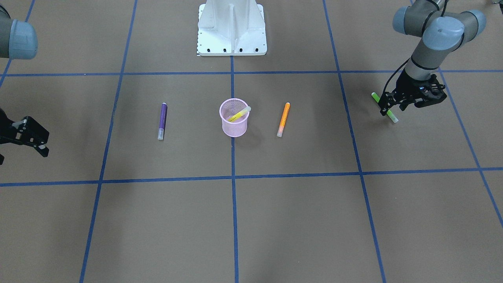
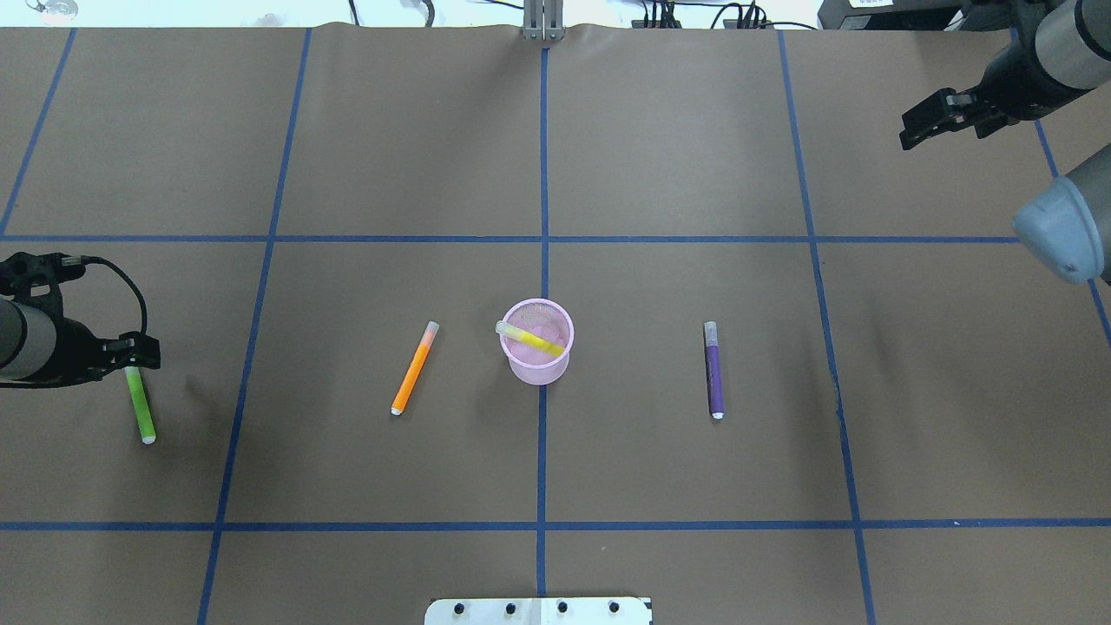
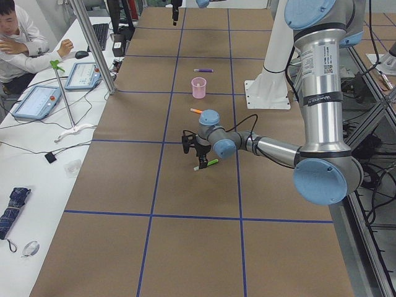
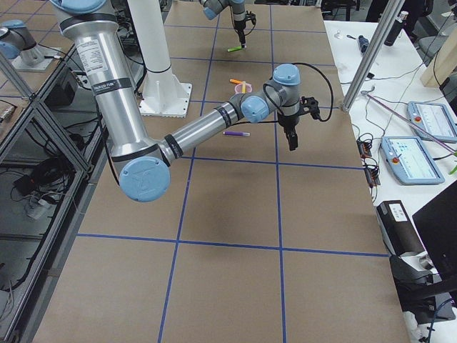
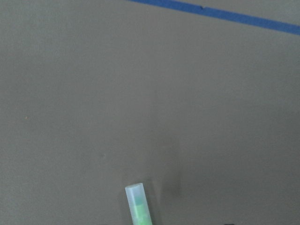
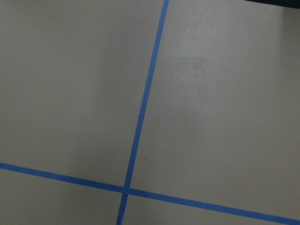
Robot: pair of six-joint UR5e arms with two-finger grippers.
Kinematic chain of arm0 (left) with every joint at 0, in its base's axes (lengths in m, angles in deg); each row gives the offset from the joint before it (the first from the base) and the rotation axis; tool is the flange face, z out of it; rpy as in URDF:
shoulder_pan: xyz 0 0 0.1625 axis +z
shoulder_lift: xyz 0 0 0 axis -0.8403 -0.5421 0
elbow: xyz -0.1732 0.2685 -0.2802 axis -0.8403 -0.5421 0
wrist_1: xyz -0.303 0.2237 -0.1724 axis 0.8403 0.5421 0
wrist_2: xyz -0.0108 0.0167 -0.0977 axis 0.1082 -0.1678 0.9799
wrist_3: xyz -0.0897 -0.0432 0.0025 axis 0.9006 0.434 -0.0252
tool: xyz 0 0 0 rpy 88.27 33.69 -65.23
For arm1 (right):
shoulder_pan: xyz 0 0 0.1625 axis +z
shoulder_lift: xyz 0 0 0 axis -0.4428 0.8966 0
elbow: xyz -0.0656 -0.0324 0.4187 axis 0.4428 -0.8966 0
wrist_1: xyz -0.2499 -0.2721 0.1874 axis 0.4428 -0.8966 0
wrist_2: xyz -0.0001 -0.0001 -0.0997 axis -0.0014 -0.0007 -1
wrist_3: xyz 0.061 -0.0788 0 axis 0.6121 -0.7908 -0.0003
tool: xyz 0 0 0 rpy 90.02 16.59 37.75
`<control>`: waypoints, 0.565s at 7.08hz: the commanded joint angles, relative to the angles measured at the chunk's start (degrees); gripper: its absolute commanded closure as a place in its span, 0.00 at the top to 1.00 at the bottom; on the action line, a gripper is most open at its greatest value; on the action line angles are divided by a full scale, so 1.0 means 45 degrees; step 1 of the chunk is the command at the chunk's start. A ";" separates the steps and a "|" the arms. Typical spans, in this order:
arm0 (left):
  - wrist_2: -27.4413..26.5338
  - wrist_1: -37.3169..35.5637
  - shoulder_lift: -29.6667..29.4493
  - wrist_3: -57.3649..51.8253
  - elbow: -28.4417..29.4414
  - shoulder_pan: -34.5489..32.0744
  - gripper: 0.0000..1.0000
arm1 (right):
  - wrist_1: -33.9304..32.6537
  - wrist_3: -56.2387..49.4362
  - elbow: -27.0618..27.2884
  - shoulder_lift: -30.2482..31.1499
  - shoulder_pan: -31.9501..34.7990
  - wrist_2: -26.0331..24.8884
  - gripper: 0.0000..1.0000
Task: Collect pens into pen holder
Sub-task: 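Lower the left gripper onto the green marker and grasp it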
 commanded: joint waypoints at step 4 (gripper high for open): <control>-0.0123 -0.0001 0.0001 0.0070 0.0239 0.0281 0.41 | 0.0001 -0.0004 -0.0010 0.0028 0.0005 -0.0050 1.00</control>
